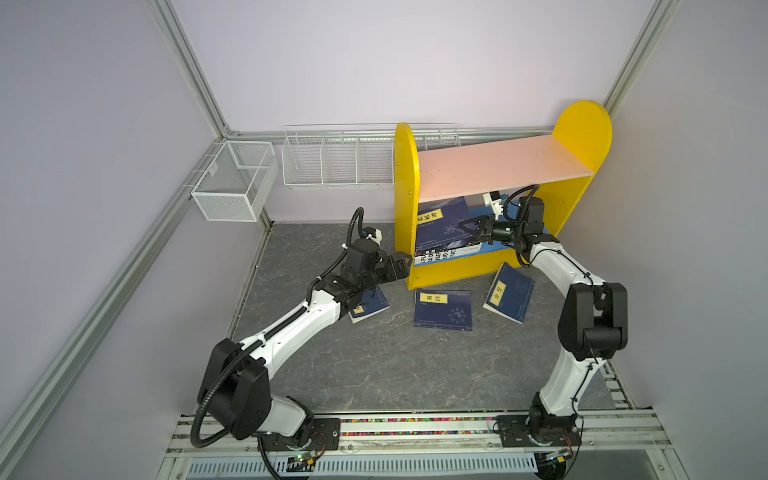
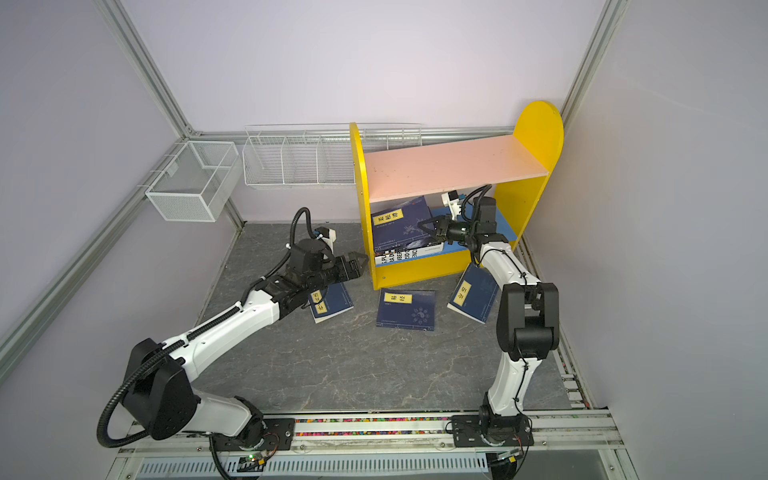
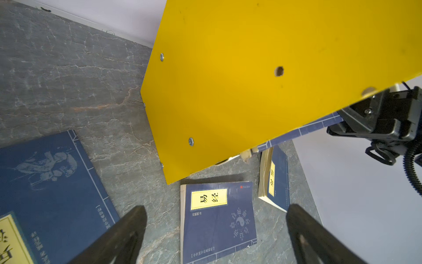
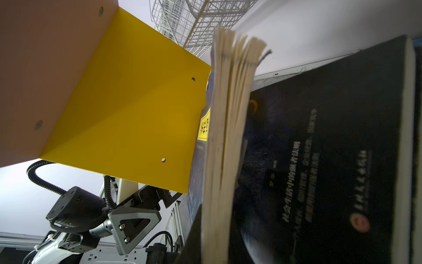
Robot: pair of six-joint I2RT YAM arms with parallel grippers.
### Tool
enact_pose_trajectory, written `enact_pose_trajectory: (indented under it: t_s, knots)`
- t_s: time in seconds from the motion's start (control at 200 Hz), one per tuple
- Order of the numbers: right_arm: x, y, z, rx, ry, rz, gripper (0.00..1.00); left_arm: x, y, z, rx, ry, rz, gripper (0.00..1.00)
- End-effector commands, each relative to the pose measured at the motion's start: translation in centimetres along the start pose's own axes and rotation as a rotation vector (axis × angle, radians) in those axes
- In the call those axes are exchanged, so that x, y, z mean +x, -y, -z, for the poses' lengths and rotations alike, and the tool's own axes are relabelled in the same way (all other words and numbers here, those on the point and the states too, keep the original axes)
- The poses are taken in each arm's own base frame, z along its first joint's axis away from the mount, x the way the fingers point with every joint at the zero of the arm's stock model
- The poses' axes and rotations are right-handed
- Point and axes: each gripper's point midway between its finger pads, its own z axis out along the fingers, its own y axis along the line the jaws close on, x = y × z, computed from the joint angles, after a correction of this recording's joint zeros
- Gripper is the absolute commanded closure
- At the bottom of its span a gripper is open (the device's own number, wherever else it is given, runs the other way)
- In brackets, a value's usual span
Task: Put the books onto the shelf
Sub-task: 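Push the blue book onto the blue shelf with the right gripper while the left releases, then press the blue book flat against the black book with the right gripper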
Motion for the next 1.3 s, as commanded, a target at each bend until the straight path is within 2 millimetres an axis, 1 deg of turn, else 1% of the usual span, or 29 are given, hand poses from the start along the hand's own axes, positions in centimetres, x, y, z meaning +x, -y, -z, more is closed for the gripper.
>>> enact_pose_trajectory:
  t_s: [0.0,0.145,0.305,0.39,0.495,0.605,0.695,0.735,0.795,0.905,0.945,1.015,1.095,1.155,1.295]
  knots:
    - [0.7,0.6,-0.7,-0.008,-0.044,0.009,0.89,-3.1,1.9,-0.6,0.043,0.085,-0.016,0.03]
    - [0.8,1.3,-1.0,0.001,-0.053,-0.008,0.89,-4.0,2.1,-1.8,0.029,0.132,0.01,0.03]
    - [1.4,2.0,-1.4,0.01,-0.073,-0.025,0.89,-3.7,2.1,-3.5,-0.022,0.155,0.003,0.03]
    - [1.8,2.4,-1.4,0.031,-0.082,-0.023,0.89,-3.3,2.1,-4.6,-0.052,0.154,0.002,0.03]
    - [2.1,2.8,-1.4,0.051,-0.092,-0.023,0.89,-2.8,2.4,-5.3,-0.124,0.161,-0.036,0.03]
    - [1.8,2.9,-1.3,0.069,-0.089,-0.019,0.88,-1.9,1.6,-6.1,-0.238,0.155,-0.059,0.04]
    - [1.5,2.9,-1.3,0.081,-0.087,-0.016,0.86,-0.9,0.7,-6.9,-0.295,0.133,-0.059,0.07]
    - [1.3,3.0,-1.3,0.089,-0.086,-0.015,0.83,-0.5,0.2,-7.1,-0.316,0.125,-0.059,0.08]
    - [1.1,3.1,-1.2,0.115,-0.082,-0.009,0.81,-0.1,-0.2,-7.2,-0.341,0.124,-0.057,0.09]
    - [0.4,3.6,-0.6,0.212,-0.076,0.013,0.68,0.2,-0.7,-7.1,-0.366,0.126,-0.051,0.09]
    - [0.0,3.5,-0.3,0.234,-0.066,0.026,0.64,0.3,-0.8,-7.0,-0.368,0.126,-0.05,0.09]
    - [-0.8,3.2,0.2,0.26,-0.049,0.043,0.6,0.3,-0.8,-7.1,-0.37,0.126,-0.05,0.09]
    - [-1.5,2.9,0.7,0.299,-0.032,0.062,0.54,0.3,-0.8,-7.1,-0.369,0.129,-0.049,0.09]
    - [-1.7,3.0,1.0,0.332,-0.028,0.064,0.52,0.3,-0.7,-7.1,-0.363,0.129,-0.047,0.09]
    - [-1.8,2.9,1.3,0.372,-0.02,0.071,0.52,0.1,-0.5,-7.2,-0.354,0.134,-0.045,0.09]
